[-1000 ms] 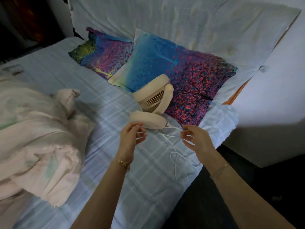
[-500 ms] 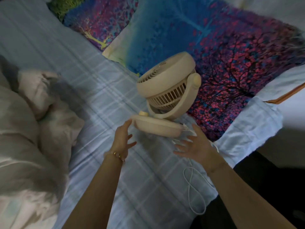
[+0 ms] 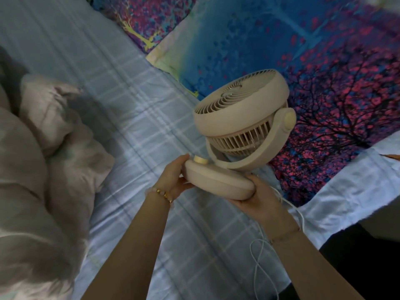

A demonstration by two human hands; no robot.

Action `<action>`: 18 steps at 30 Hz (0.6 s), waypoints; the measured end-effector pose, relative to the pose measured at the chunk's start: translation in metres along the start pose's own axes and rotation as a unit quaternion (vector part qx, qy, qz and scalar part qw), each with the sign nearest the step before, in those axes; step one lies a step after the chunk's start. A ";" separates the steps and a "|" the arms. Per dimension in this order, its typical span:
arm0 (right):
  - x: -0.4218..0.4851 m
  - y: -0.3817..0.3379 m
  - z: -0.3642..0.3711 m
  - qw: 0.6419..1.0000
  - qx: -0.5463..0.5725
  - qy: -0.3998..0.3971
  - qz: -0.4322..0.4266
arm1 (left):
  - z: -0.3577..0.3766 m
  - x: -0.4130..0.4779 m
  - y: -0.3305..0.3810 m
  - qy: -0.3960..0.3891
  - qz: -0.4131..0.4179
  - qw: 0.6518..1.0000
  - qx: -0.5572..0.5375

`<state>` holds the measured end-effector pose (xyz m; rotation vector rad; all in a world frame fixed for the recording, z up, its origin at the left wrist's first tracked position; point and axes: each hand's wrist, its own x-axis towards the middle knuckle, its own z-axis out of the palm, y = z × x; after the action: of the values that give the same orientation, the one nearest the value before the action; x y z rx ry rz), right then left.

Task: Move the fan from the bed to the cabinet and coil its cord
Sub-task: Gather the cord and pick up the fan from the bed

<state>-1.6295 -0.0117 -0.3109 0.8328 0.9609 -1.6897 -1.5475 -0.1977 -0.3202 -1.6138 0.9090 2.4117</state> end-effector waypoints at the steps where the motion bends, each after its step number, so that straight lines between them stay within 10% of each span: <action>1: 0.000 0.000 0.000 1.000 0.002 0.005 0.000 | 0.000 0.001 0.000 -0.004 -0.006 1.000 -0.009; 18: -0.097 0.000 -0.014 0.998 -0.003 0.028 -0.059 | 0.016 -0.091 -0.023 -0.028 0.063 0.998 -0.004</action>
<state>-1.6007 0.0403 -0.2332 0.8385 1.0709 -1.7705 -1.5117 -0.1488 -0.2461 -1.5277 1.0225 2.5318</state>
